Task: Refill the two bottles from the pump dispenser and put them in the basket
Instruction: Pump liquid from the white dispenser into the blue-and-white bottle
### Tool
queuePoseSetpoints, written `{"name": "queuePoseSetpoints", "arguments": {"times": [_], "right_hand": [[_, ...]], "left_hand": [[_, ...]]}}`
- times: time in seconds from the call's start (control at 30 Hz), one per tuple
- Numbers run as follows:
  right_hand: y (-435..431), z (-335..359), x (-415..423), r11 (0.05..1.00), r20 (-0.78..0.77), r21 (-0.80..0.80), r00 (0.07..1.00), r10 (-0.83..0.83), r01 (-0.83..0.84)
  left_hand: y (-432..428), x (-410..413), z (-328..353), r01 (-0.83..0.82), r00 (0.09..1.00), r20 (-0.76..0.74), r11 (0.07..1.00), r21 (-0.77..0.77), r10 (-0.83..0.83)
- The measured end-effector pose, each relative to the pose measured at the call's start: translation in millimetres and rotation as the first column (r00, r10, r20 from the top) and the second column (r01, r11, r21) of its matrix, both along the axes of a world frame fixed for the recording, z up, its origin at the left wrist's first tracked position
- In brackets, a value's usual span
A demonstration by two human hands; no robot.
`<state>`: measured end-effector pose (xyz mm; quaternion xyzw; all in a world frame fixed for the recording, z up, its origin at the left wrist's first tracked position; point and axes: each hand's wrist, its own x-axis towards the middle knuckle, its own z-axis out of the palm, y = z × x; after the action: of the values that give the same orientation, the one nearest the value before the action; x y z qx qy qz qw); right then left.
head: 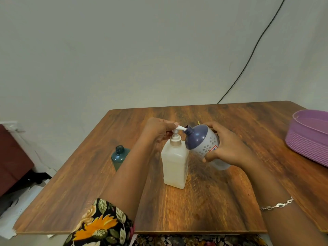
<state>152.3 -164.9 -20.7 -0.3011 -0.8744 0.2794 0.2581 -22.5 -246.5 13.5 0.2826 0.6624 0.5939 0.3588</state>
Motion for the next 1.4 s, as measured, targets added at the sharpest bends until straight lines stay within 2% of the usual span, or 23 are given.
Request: {"name": "queuePoseSetpoints", "arguments": {"times": [0.17, 0.37, 0.63, 0.93, 1.27, 1.4], "right_hand": [[-1.6, -4.0, -3.3, 0.999, 0.04, 0.036, 0.999, -0.005, 0.003], [-3.3, -2.1, 0.0, 1.0, 0.015, -0.01, 1.0, 0.003, -0.003], [-3.0, -3.9, -0.9, 0.998, 0.06, 0.055, 0.998, -0.017, 0.014], [-4.0, 0.1, -2.8, 0.999, 0.059, 0.043, 0.998, -0.031, 0.028], [-6.0, 4.2, -5.9, 0.998, 0.054, 0.047, 0.997, -0.054, 0.052], [-4.2, 1.9, -7.7, 0.996, 0.082, 0.076, 0.995, -0.062, 0.055]], "left_hand": [[3.1, 5.3, -6.1, -0.021, 0.996, -0.086, 0.998, -0.054, 0.017], [5.5, 1.8, 8.5, -0.026, 0.994, -0.11, 0.995, -0.1, 0.015], [6.3, 13.6, -0.8, -0.027, 0.979, -0.203, 0.993, -0.117, 0.003], [9.1, 7.0, 4.9, -0.029, 0.989, -0.148, 0.986, -0.166, 0.004], [4.9, 7.3, 8.7, -0.053, 0.989, -0.141, 0.996, -0.071, 0.042], [5.9, 10.1, -3.4, -0.098, 0.994, -0.058, 0.993, -0.061, 0.095]]}}
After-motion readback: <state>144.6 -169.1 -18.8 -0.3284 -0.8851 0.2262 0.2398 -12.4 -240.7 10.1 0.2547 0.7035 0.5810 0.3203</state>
